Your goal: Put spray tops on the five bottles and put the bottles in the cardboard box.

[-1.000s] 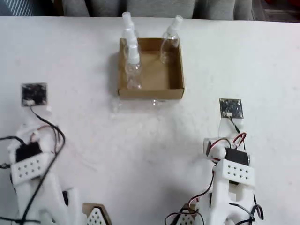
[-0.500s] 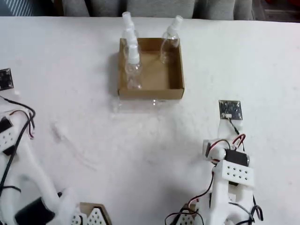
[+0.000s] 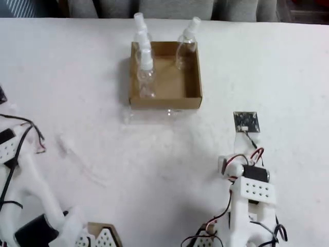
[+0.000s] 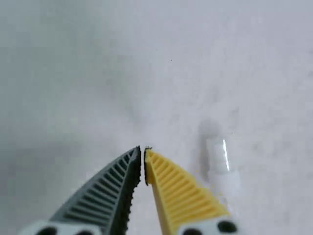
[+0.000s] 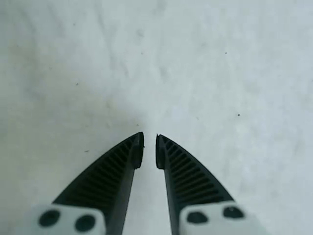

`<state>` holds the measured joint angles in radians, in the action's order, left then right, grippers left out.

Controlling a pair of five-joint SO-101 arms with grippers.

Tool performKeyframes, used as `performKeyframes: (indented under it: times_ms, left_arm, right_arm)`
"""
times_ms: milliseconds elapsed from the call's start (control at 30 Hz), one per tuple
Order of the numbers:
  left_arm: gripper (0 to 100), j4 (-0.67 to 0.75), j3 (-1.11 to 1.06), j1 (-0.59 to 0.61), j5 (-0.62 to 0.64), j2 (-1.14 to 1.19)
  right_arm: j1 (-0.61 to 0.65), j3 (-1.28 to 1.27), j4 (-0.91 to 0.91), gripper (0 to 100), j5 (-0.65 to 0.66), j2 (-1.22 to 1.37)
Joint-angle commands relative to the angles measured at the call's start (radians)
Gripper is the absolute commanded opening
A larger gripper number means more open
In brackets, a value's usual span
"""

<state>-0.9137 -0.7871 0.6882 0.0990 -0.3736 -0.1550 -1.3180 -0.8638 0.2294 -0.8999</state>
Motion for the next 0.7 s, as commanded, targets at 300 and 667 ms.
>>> performKeyframes:
  times_ms: [300,667]
  left_arm:
    - [24,-0.031,0.046,-0.185,0.33,0.007]
    - [26,-0.02,0.029,-0.186,0.333,0.208]
  right_arm:
    - [0.012,0.009,0.012,2.1,0.012,-0.01]
    - [0.012,0.009,0.012,2.1,0.012,-0.01]
